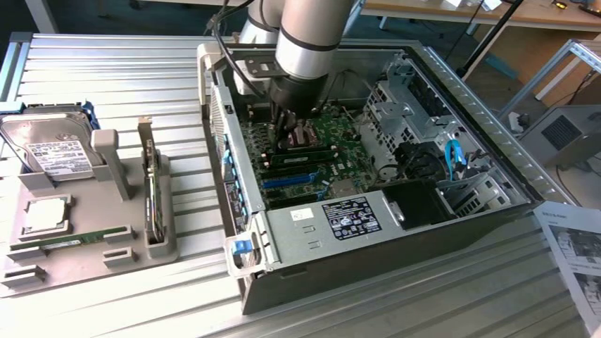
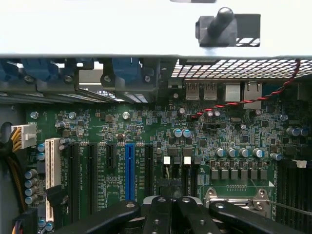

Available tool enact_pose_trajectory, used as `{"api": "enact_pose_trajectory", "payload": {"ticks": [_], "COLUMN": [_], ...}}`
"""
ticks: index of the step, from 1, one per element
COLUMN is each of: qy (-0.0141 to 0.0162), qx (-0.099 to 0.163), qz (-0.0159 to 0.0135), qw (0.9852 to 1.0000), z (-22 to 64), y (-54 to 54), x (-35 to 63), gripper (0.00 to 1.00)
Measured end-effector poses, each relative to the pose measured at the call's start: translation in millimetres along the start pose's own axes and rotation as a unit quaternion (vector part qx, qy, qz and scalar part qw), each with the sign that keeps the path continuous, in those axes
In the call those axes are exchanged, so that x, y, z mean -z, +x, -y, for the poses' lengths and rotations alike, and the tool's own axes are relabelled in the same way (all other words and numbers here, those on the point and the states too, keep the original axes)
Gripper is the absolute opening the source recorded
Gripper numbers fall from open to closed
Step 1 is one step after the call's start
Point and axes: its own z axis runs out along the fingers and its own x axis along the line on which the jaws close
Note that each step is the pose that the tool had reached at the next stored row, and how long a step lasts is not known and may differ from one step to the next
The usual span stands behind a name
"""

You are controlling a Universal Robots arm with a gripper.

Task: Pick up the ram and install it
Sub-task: 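Press down the ram until it locks into place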

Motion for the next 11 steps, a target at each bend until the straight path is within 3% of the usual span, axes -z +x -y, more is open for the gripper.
{"api": "enact_pose_trajectory", "payload": {"ticks": [11], "qy": [0.0000], "qx": [0.000], "qz": [0.0001], "qw": [1.0000], "z": [0.0], "y": [-0.1], "x": [-4.3], "gripper": [0.11]}}
